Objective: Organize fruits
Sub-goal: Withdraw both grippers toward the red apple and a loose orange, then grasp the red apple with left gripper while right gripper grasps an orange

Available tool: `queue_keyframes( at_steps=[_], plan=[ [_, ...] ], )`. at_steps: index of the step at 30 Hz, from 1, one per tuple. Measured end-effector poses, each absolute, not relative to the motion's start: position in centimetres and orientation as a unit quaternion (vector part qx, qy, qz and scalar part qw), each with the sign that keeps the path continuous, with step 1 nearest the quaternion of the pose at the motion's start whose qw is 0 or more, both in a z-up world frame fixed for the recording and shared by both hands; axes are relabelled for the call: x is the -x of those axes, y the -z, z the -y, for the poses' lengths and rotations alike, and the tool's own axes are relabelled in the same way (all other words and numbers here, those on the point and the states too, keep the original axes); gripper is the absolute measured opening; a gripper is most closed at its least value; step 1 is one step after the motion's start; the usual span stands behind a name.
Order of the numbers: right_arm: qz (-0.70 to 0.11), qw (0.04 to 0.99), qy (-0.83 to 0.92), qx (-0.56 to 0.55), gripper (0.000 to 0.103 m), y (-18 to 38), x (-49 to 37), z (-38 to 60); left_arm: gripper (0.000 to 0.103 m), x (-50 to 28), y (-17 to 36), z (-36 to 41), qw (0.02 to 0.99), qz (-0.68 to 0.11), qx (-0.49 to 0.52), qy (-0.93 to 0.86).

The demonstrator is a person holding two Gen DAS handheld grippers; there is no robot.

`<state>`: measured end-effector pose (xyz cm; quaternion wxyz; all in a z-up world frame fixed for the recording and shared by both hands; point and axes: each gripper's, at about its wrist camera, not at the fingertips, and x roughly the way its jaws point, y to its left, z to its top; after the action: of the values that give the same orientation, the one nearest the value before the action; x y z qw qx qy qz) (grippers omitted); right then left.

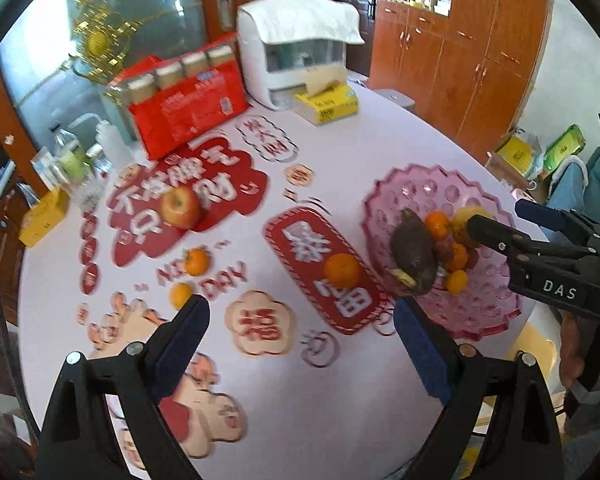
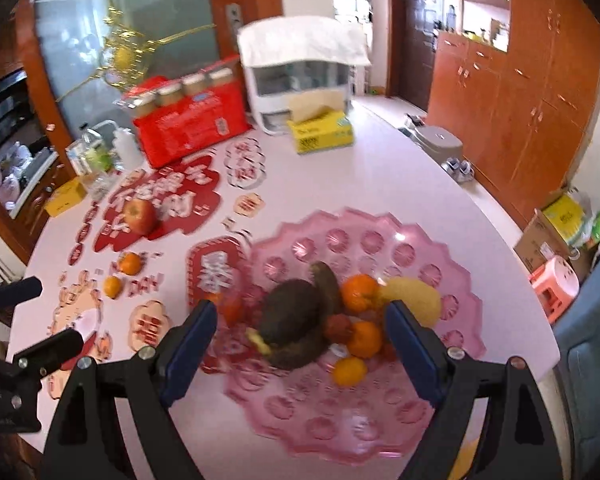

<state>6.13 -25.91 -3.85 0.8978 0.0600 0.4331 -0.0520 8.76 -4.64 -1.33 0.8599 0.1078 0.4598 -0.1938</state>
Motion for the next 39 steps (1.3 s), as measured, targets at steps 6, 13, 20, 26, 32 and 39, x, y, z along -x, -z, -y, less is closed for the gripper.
queue_keyframes(
  at_steps=[6,13,20,26,32,39],
  plan=[
    [-0.416,0.908,0.019,-0.041,0.084,1.6,-7.2,21.8,0.093,-10.7,-1.6,-1.0,0.867,-0.447,-0.125,0.180],
    [-0.407,0.913,0.003,0.004,0.081,-0.3,-9.6,17.1,0.093,-14.3,-2.7,-6.3,0.861,-0.440,-0.204,0.152],
    [-0.418,0.908,0.013,0.012,0.077,-0.6,-13.5,14.7,0.093,-19.5,-2.2,-8.2,0.836,-0.429,-0.292,0.178],
    [-0.430,0.903,0.025,0.010,0.072,0.9,-16.9,12.9,0.093,-25.6,0.3,-7.8,0.812,-0.439,-0.314,0.222],
    [-0.471,0.879,0.057,-0.049,0.064,4.8,-17.5,12.8,0.093,-29.8,5.5,-5.9,0.774,-0.467,-0.328,0.276],
    [-0.472,0.869,0.114,-0.096,0.064,8.4,-15.9,12.8,0.092,-33.6,11.4,-3.2,0.740,-0.468,-0.354,0.329]
  ],
)
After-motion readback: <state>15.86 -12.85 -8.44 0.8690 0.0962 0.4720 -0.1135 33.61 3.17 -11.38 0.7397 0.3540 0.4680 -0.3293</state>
